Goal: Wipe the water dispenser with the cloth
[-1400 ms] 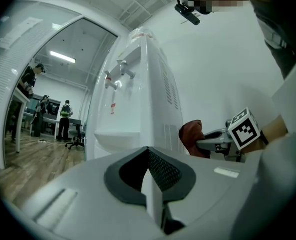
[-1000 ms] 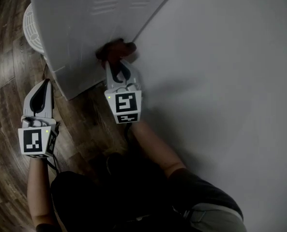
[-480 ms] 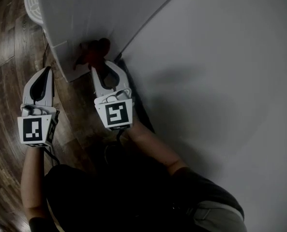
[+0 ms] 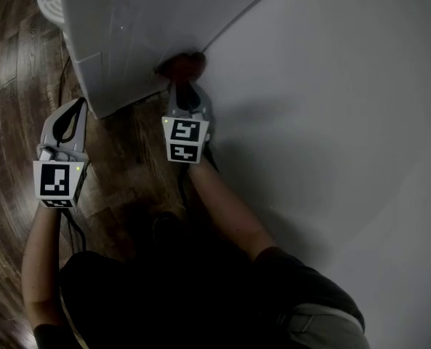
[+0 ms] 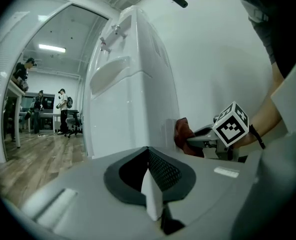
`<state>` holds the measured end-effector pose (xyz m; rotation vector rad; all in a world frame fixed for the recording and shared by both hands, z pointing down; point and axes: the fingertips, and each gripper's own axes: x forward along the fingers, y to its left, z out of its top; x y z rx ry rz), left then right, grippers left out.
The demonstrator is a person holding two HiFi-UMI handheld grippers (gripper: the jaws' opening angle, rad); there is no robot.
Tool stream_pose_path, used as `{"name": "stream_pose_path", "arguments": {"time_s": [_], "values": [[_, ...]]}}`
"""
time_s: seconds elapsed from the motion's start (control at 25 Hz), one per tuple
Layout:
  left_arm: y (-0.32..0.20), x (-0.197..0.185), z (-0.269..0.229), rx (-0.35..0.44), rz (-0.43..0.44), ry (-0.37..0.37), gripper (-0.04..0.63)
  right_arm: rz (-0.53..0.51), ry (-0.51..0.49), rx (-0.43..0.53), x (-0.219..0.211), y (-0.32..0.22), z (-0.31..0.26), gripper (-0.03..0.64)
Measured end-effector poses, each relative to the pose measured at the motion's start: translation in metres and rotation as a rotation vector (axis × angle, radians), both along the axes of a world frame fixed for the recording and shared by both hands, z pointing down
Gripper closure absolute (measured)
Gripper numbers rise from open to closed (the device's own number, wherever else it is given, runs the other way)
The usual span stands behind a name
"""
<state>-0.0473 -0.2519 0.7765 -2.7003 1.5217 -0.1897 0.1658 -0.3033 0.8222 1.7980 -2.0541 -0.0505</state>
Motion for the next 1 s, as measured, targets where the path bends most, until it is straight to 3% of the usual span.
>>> {"name": "stream_pose_path", "arguments": {"time_s": [0.36,0.48,0.56,0.76,0.84,1.0], "values": [[0.007,-0.011,0.028,-0.073,-0.031,0.017,0.575,-0.496,-0.066,0.016,-0.152,0.048,0.006,0.555],[0.009,-0.012,0.035,-0.087,-0.034,0.013,0.575,-0.62,-0.084,0.004,-0.178,0.072,0.013,0.555],[0.01,-0.013,0.039,-0.094,-0.031,0.009,0.575,-0.542,-0.102,-0.004,-0.16,0.071,0.019,0.555],[0.011,-0.017,0.054,-0.12,-0.033,0.006,0.575,-0.11,-0.176,-0.108,-0.046,0.041,0.06,0.555],[0.013,-0.017,0.061,-0.138,-0.036,0.007,0.575,0.018,-0.195,-0.152,-0.008,0.031,0.077,0.555],[0.007,-0.016,0.074,-0.162,-0.046,0.016,0.575,0.075,-0.173,-0.233,0.009,0.008,0.111,0.555]]}}
